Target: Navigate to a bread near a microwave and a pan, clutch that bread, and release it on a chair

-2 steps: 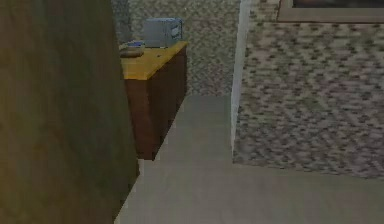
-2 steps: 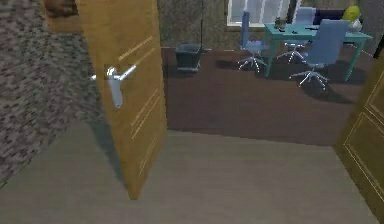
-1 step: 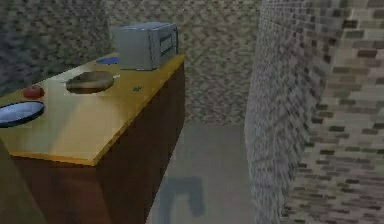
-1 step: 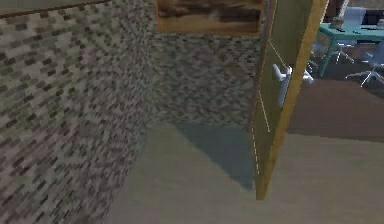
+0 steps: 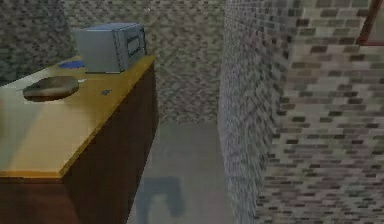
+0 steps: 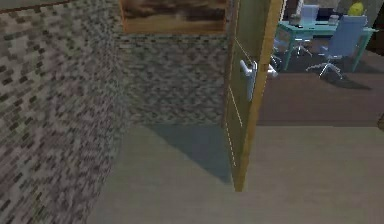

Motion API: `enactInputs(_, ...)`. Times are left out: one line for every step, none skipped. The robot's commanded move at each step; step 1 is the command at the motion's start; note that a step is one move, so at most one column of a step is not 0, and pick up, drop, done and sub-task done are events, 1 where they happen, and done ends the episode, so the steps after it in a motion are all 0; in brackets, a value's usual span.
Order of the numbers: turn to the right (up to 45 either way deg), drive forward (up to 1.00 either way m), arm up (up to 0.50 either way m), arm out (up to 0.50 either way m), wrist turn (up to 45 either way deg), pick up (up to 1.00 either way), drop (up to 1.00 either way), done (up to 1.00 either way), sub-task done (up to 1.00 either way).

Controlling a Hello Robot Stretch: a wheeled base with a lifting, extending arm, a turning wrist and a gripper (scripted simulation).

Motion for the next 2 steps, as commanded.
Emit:
enactInputs(0.0,0.05,0.0,0.0,0.0,0.0,0.0,0.0,0.0)
enactInputs(-45.0,0.0,0.0,0.0,0.0,0.0,0.0,0.0,0.0)
